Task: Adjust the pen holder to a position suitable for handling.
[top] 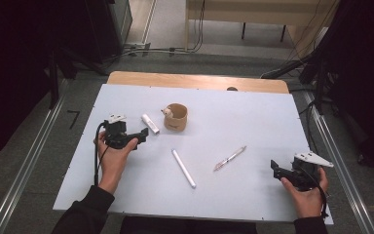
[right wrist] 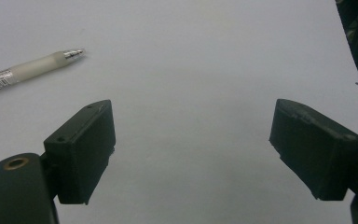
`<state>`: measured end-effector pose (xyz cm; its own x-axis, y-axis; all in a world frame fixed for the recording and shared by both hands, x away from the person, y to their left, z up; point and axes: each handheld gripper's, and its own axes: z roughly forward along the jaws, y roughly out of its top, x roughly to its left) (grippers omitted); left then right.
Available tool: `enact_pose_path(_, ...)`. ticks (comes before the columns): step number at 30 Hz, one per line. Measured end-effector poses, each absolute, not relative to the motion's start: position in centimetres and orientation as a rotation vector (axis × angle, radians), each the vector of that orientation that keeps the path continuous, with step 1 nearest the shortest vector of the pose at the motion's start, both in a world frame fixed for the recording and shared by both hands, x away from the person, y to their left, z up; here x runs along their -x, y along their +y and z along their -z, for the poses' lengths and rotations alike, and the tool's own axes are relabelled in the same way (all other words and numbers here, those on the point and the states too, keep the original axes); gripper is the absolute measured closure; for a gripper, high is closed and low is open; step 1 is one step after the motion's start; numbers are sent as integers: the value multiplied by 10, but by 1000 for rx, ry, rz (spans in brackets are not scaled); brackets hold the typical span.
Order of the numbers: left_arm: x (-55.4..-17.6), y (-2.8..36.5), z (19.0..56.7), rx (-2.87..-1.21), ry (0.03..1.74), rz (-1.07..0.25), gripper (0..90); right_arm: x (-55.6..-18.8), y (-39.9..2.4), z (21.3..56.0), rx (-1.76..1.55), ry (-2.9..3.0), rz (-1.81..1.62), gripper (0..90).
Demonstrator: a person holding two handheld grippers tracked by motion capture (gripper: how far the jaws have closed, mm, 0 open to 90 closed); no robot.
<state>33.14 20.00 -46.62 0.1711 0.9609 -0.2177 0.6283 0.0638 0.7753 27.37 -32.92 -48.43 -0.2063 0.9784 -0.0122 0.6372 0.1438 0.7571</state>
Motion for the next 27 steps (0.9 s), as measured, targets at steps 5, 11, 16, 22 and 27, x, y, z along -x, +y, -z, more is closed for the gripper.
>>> enact_pose_path(5, -344, 187, 457, -1653, 1508, -523, 162, -275, -330, 485, -1539, 1914, -860, 127)
enact_pose_path(11, -357, 171, 450, -1646, 1458, -508, 301, -276, -329, 485, -1547, 1916, -858, 127)
enact_pose_path(16, -364, 158, 444, -1659, 1437, -497, 301, -276, -329, 485, -1544, 1913, -860, 127)
enact_pose_path(22, -375, 143, 441, -1681, 1426, -488, 304, -276, -329, 485, -1544, 1916, -861, 127)
enact_pose_path(27, -385, 130, 441, -1693, 1422, -490, 327, -276, -329, 485, -1545, 1915, -861, 127)
